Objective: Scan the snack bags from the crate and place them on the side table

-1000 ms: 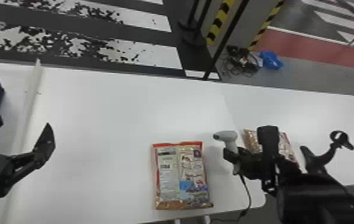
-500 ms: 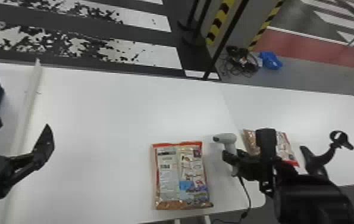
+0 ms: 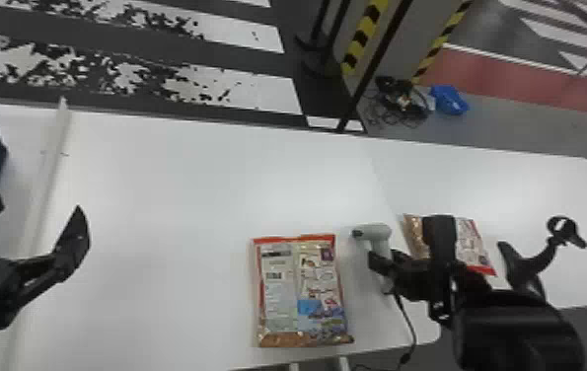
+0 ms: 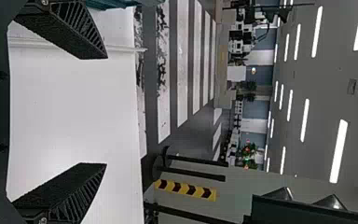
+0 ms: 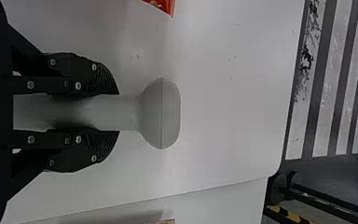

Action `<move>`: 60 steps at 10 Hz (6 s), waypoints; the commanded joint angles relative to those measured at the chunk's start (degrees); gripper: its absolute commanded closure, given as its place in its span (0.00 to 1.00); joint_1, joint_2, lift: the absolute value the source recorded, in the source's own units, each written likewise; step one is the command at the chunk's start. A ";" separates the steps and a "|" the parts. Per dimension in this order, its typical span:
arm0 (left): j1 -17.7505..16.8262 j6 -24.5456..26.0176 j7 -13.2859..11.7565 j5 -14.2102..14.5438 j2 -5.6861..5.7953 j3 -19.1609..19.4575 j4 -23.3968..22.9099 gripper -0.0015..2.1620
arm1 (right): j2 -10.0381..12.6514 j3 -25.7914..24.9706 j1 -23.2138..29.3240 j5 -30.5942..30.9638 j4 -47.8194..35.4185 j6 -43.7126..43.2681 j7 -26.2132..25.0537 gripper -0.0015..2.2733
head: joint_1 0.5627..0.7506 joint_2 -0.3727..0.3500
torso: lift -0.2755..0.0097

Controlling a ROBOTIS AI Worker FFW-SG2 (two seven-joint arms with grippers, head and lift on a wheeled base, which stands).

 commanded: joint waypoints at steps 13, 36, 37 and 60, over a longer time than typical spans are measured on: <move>0.18 -0.17 0.09 0.00 -0.41 -0.09 -0.52 0.02 | 2.15 -10.85 8.53 -17.02 -14.65 10.84 10.73 0.06 | 0.70 0.03 | 0.64; 0.88 -0.70 0.00 0.26 -0.41 0.00 -0.52 0.02 | 2.59 -16.21 7.38 -20.80 -15.70 21.56 30.33 0.98 | 0.70 0.18 | 0.64; 0.79 -0.70 0.00 0.26 -0.41 -0.09 -0.52 0.02 | 2.77 -20.43 6.42 -25.37 -16.05 21.56 27.78 0.98 | 0.70 0.15 | 0.64; 3.16 -1.05 0.26 -0.09 -0.41 -0.97 -3.16 0.02 | 5.67 -16.12 8.97 -40.14 1.17 -42.95 -11.68 0.03 | 0.70 0.03 | 0.64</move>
